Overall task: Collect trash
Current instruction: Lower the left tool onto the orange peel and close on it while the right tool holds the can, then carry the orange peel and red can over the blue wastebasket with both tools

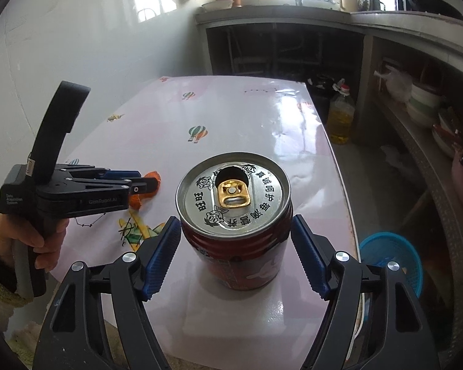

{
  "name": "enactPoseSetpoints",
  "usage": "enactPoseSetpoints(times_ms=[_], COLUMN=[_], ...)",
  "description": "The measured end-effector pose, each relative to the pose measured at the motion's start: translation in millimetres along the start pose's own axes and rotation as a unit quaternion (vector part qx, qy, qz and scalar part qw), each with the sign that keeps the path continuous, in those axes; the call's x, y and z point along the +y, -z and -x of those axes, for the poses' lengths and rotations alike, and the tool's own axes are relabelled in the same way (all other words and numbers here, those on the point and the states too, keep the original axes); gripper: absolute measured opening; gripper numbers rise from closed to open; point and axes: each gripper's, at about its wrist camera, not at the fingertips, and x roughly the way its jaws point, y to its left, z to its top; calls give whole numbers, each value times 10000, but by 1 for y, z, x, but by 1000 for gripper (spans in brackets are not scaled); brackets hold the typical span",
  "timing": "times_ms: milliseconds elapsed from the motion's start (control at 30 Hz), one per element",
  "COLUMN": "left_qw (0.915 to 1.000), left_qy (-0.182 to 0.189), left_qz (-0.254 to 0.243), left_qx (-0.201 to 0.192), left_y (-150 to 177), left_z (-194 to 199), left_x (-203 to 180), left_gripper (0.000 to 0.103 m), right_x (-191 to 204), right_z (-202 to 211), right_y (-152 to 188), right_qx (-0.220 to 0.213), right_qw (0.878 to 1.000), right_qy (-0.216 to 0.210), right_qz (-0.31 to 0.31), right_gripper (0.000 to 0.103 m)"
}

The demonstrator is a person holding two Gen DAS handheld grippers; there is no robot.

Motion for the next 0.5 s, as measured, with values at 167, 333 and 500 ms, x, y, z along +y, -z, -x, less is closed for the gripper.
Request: enactPoseSetpoints(times_ms=[167,333,500], left_qw=[10000,9999,9998], left_qy=[-23,-85,-82], left_qz=[65,31,-9], left_qx=[-49,-53,-199], left_y=[0,-3,-13], left_z=[-1,0,11], left_x=[3,2,-7], left_gripper=[18,14,13], right_x=[-5,-12,-33], right_z=[-6,-7,1], right_y=[-3,-3,-3], right_qx=[-13,-96,-210], right_qw=[9999,9994,9966], right_qy=[-45,-165,-411], right_qz=[-141,-293,-676], right_gripper=[65,64,64])
